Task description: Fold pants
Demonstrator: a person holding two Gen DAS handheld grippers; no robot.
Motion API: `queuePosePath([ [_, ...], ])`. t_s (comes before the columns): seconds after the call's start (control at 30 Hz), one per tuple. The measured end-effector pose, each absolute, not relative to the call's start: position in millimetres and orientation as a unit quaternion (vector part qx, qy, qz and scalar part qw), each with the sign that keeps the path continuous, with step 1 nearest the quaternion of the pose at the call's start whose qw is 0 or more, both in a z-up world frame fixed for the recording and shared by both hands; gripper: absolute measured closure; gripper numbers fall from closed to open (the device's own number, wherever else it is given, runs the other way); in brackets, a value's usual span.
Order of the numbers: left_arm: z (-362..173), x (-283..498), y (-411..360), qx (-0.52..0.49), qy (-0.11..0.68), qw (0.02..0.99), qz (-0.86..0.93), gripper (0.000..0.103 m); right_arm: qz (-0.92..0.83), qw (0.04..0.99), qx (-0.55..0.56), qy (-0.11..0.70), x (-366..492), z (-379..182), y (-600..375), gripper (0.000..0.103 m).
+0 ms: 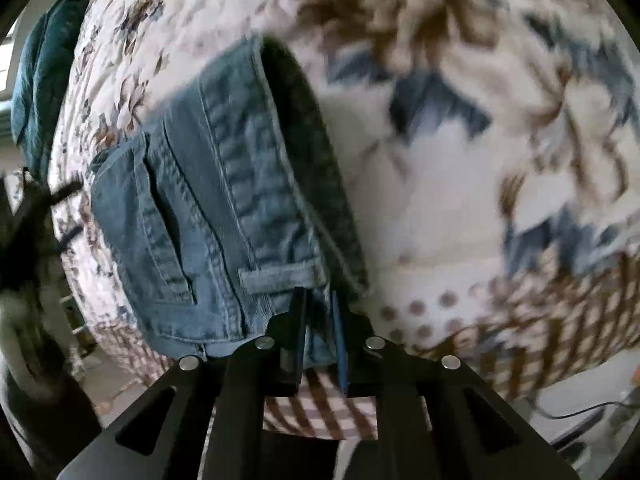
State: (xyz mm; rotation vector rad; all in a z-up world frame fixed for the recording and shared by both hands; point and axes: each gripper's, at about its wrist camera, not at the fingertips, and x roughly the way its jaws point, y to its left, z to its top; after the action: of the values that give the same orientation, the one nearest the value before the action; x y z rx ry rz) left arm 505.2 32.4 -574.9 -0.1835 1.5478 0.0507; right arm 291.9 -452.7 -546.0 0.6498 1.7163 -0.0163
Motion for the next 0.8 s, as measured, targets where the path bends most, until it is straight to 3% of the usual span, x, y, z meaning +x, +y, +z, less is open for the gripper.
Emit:
queuePosePath([
  [0.07,-600.7,532.4,21.3,-0.071,0.734,0.676,-0.009,0.013,-0.015,0.624,0.266,0.734,309.2,-536.4,-461.9,0.069],
  [0.1,-613.4,540.8,13.7,-0.063,0.749,0.659,-0.028,0.021,-0.012,0.631,0.271,0.727,315.7,-533.4,-464.8,0.046],
  [0.13,-622.6,545.1,7.2,-0.057,0.756,0.650,-0.046,0.053,-0.010,0.634,0.279,0.722,323.1,-532.5,-465.9,0.031],
  [0.2,-628.7,545.9,-4.2,-0.030,0.762,0.644,-0.064,0.071,-0.003,0.643,0.295,0.706,339.3,-536.6,-467.7,0.031],
  [0.27,-621.9,546.3,-18.3,0.045,0.749,0.658,-0.071,0.071,0.001,0.644,0.300,0.704,351.3,-549.7,-468.3,0.032],
  [0.3,-616.8,544.9,-25.0,0.091,0.738,0.665,-0.070,0.071,0.006,0.642,0.302,0.705,359.5,-555.5,-472.2,0.042],
  [0.33,-612.2,544.4,-29.4,0.142,0.721,0.675,-0.062,0.069,0.013,0.641,0.303,0.705,364.0,-562.3,-472.4,0.066],
  [0.37,-609.6,545.6,-30.1,0.196,0.701,0.684,-0.039,0.071,0.025,0.642,0.313,0.699,365.1,-566.3,-471.1,0.076],
  [0.43,-607.1,553.0,-22.0,0.305,0.645,0.700,0.018,0.073,0.007,0.653,0.285,0.702,374.5,-565.8,-458.1,0.083],
  [0.57,-599.3,569.8,40.1,0.195,0.687,0.698,0.054,0.072,-0.016,0.653,0.263,0.710,373.6,-566.5,-456.6,0.083],
  [0.67,-577.8,555.5,64.2,0.146,0.673,0.722,0.070,0.065,-0.028,0.623,0.284,0.728,377.5,-572.7,-463.1,0.072],
  [0.77,-561.4,523.5,74.3,0.096,0.653,0.748,0.068,0.063,-0.022,0.628,0.267,0.730,392.3,-536.6,-462.9,0.061],
  [0.8,-558.1,507.0,75.4,0.075,0.646,0.757,0.061,0.062,-0.018,0.648,0.238,0.723,400.2,-516.4,-456.5,0.046],
])
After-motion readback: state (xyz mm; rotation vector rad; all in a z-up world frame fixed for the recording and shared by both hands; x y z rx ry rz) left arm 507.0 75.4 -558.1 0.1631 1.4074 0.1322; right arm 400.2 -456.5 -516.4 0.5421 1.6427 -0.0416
